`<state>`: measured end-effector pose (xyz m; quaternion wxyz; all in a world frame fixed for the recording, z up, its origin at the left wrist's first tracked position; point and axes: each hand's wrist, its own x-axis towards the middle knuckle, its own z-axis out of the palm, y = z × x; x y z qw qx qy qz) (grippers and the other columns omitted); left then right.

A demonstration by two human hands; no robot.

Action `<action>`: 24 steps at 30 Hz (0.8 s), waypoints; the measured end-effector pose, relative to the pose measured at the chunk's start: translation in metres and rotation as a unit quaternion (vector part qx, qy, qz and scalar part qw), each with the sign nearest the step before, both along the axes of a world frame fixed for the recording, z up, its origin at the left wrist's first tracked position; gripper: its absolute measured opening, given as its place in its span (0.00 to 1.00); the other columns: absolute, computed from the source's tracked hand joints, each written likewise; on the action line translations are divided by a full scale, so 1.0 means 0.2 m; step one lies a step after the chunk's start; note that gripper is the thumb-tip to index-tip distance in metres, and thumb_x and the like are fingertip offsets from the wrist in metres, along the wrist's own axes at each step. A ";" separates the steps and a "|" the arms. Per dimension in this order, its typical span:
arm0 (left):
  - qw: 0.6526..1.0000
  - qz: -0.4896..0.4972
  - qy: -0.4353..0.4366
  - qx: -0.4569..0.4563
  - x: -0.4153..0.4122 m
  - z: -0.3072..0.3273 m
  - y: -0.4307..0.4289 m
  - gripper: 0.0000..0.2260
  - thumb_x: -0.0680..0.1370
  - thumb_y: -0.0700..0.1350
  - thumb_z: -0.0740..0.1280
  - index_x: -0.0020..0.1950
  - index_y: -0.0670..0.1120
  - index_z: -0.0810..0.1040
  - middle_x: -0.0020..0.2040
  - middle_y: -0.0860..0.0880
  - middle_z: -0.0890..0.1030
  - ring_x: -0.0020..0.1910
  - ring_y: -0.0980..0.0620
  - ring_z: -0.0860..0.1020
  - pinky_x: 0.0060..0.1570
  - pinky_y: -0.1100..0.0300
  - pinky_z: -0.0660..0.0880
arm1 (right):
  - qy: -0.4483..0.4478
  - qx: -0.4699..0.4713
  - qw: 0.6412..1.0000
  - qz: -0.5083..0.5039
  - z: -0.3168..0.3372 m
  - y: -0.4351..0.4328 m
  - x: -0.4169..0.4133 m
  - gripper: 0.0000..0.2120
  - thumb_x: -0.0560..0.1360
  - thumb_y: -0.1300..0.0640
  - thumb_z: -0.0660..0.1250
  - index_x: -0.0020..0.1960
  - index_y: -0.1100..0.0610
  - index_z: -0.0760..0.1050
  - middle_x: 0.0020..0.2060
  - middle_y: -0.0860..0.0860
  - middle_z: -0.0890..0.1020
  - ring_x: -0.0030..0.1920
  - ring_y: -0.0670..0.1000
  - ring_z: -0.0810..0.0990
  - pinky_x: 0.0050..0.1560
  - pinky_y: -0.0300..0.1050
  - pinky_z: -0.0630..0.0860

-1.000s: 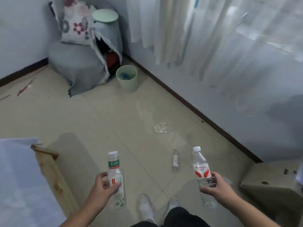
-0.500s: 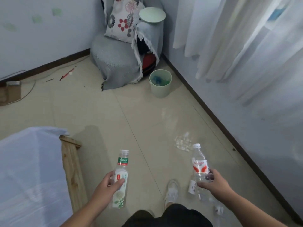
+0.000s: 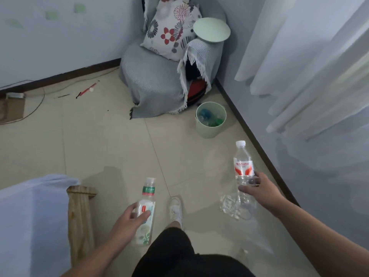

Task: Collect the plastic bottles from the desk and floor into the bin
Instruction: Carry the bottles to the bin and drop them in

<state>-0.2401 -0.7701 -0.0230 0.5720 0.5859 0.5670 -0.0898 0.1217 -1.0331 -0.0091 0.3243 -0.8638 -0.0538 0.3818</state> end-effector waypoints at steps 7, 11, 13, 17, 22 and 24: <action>0.995 -0.089 -0.033 0.019 0.77 0.18 0.70 0.28 0.67 0.65 0.74 0.66 0.62 0.75 0.52 0.51 0.85 0.48 0.53 0.86 0.50 0.54 0.81 | 0.042 -0.075 0.995 -0.057 -0.01 0.17 0.16 0.42 0.67 0.51 0.82 0.75 0.57 0.68 0.56 0.52 0.80 0.52 0.52 0.81 0.54 0.51 0.77; 0.991 -0.122 -0.051 0.036 1.24 0.25 0.94 0.22 0.73 0.59 0.75 0.65 0.60 0.75 0.52 0.50 0.84 0.49 0.53 0.85 0.45 0.56 0.78 | 0.067 -0.089 0.991 -0.081 -0.01 0.24 0.27 0.42 0.66 0.52 0.83 0.75 0.57 0.68 0.54 0.51 0.80 0.50 0.49 0.80 0.53 0.49 0.75; 0.989 -0.133 -0.055 0.033 1.46 0.26 1.02 0.21 0.75 0.58 0.74 0.65 0.59 0.74 0.53 0.50 0.83 0.48 0.54 0.84 0.42 0.58 0.76 | 0.071 -0.088 0.989 -0.098 -0.04 0.29 0.37 0.41 0.66 0.54 0.83 0.74 0.57 0.69 0.52 0.49 0.80 0.48 0.47 0.79 0.50 0.47 0.74; 0.989 -0.144 -0.038 0.022 1.81 0.23 1.10 0.21 0.76 0.57 0.73 0.68 0.57 0.72 0.54 0.49 0.83 0.49 0.52 0.85 0.43 0.58 0.77 | 0.074 -0.068 0.987 -0.123 -0.10 0.42 0.65 0.35 0.67 0.56 0.83 0.70 0.56 0.73 0.48 0.47 0.80 0.46 0.45 0.80 0.40 0.41 0.72; 0.990 -0.140 0.009 0.011 2.07 0.18 1.13 0.24 0.77 0.59 0.71 0.71 0.55 0.71 0.53 0.49 0.84 0.47 0.51 0.86 0.44 0.56 0.80 | 0.080 -0.057 0.991 -0.088 -0.08 0.61 1.10 0.33 0.68 0.54 0.82 0.68 0.54 0.72 0.48 0.46 0.79 0.46 0.44 0.79 0.40 0.40 0.71; 0.990 -0.140 0.023 0.014 2.17 0.19 1.16 0.23 0.77 0.61 0.70 0.70 0.59 0.70 0.50 0.50 0.85 0.42 0.52 0.87 0.41 0.56 0.81 | 0.077 -0.046 0.993 -0.083 -0.05 0.70 1.30 0.31 0.67 0.55 0.82 0.66 0.53 0.73 0.50 0.47 0.81 0.47 0.46 0.81 0.44 0.43 0.73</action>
